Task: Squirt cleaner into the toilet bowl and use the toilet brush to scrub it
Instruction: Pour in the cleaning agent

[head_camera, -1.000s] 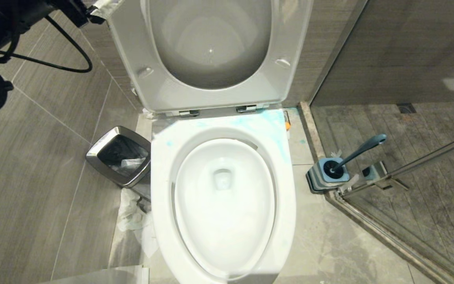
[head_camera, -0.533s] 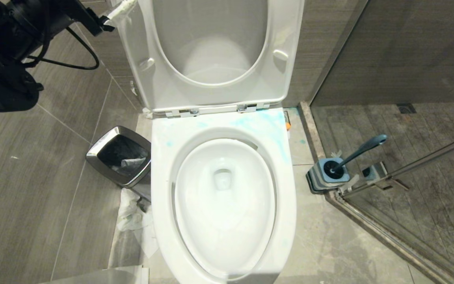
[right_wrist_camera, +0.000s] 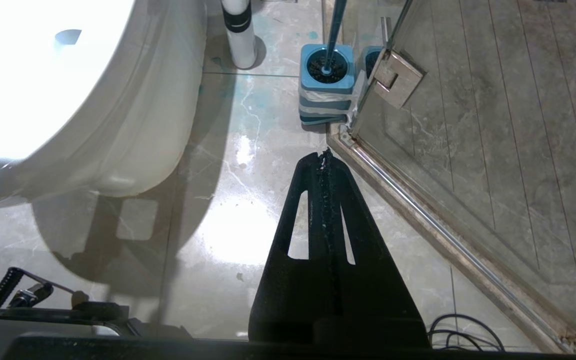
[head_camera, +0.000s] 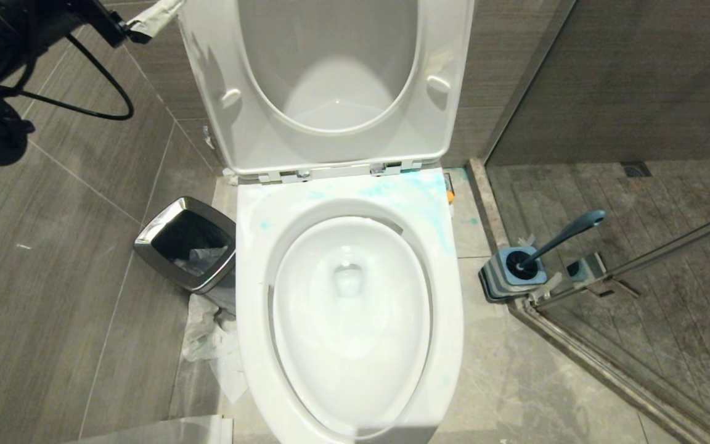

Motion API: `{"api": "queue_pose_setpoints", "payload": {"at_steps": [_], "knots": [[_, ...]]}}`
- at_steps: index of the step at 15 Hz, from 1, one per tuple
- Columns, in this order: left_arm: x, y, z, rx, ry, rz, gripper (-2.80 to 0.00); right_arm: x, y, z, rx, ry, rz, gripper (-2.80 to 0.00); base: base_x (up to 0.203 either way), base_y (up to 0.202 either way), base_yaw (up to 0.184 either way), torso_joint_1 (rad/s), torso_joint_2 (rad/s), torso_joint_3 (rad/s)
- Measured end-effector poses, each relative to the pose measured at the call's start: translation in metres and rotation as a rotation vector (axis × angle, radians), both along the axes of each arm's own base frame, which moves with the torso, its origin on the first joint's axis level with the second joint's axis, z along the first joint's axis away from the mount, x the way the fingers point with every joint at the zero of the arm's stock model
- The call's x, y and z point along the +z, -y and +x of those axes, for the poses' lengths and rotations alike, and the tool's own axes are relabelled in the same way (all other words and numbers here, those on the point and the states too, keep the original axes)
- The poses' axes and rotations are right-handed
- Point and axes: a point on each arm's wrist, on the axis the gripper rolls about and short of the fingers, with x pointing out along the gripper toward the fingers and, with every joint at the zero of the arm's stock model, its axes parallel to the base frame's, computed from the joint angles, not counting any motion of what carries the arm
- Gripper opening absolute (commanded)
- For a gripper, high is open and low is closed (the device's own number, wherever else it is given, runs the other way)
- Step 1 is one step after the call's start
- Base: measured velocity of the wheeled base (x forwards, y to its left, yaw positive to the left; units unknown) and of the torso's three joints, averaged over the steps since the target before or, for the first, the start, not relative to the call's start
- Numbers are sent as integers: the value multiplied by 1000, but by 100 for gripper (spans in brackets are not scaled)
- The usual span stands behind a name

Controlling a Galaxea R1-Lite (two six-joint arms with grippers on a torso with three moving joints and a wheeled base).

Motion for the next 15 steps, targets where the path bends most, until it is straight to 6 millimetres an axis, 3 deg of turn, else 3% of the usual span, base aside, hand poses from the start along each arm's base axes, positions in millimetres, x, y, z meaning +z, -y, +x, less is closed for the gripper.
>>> {"api": "queue_pose_setpoints", "payload": {"at_steps": [5, 7, 10, 13, 15], "knots": [[26, -49, -40, -101, -452, -215, 0, 0, 0, 0, 0, 0, 0, -280, 0, 0, 0, 0, 0, 0], [20, -61, -36, -70, -638, -292, 0, 0, 0, 0, 0, 1, 0, -280, 0, 0, 0, 0, 0, 0], [-10, -72, -16, 43, -861, -313, 0, 0, 0, 0, 0, 0, 0, -280, 0, 0, 0, 0, 0, 0], [-41, -67, 1, 253, -836, -144, 0, 0, 0, 0, 0, 1, 0, -280, 0, 0, 0, 0, 0, 0], [-52, -61, 6, 422, -655, 79, 0, 0, 0, 0, 0, 0, 0, -280, 0, 0, 0, 0, 0, 0]]}}
